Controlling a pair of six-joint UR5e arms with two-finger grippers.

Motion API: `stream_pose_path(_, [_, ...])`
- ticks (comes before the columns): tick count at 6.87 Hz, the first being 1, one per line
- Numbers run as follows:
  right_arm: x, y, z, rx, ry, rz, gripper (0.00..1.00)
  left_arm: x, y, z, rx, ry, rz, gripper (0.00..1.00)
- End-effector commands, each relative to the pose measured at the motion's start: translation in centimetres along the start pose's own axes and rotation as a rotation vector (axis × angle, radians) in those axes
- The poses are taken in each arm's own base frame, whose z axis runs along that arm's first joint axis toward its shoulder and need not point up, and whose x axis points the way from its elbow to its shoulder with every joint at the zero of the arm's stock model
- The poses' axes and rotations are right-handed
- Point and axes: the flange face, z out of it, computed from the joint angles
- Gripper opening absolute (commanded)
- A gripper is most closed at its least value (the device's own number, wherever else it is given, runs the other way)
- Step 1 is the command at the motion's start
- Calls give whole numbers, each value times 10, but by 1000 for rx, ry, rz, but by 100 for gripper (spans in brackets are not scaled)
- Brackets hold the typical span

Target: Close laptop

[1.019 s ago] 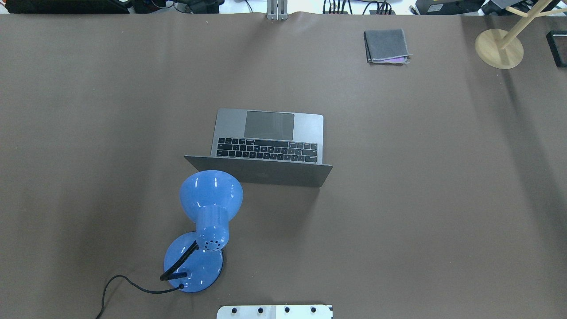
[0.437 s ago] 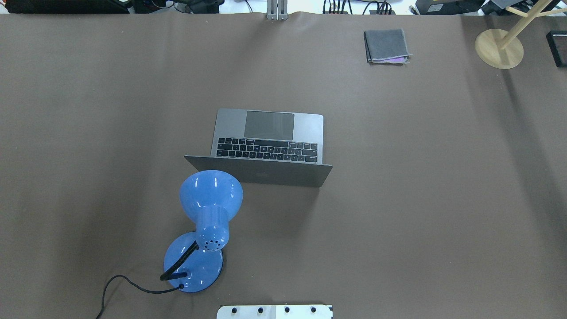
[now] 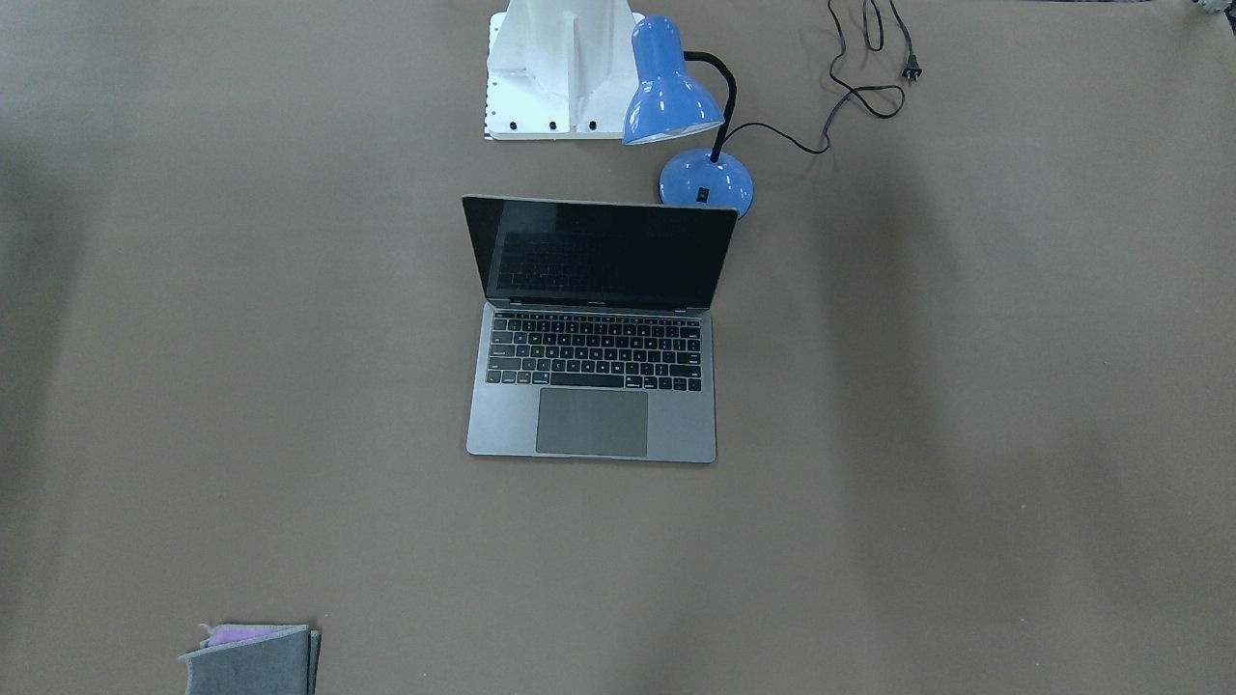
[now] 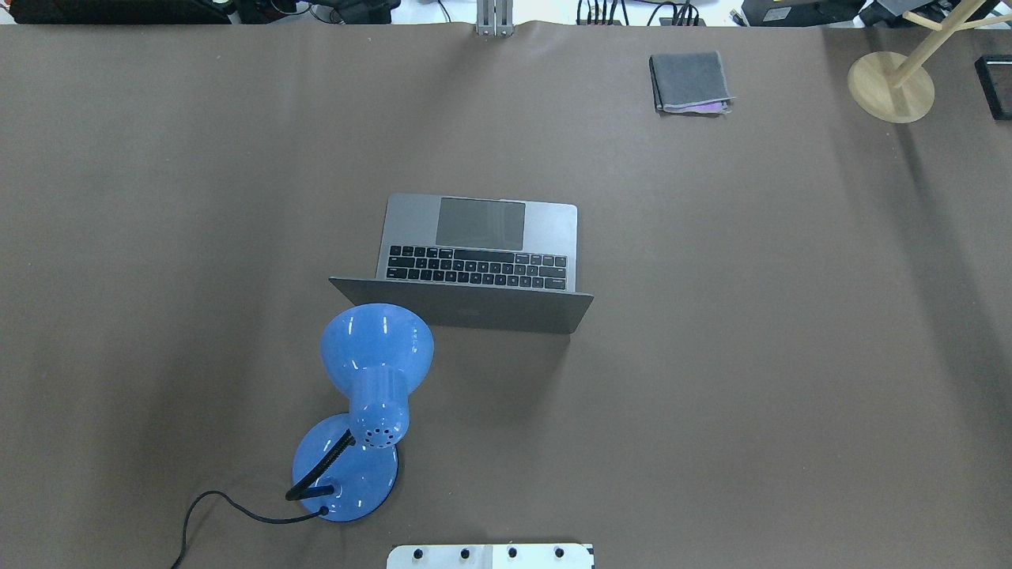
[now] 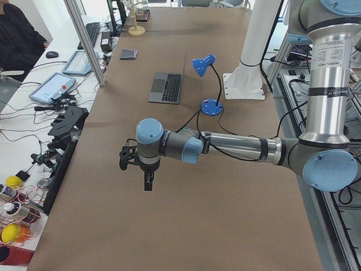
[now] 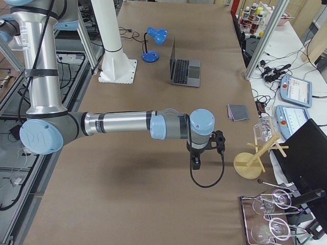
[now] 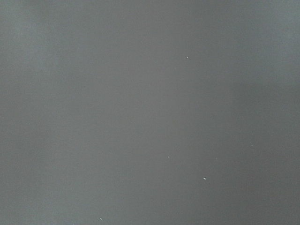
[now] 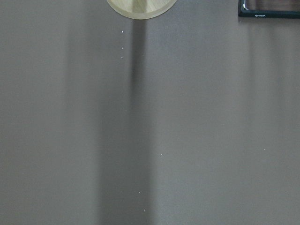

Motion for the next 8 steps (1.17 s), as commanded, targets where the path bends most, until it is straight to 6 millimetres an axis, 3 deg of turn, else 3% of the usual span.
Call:
stream_pose_path(1, [0, 0, 0, 0, 0, 0, 100, -1, 0, 1, -1, 0, -1, 98])
stream_pose_path(8, [0, 0, 0, 0, 0, 1, 100, 0, -1, 1, -5, -1, -7, 98])
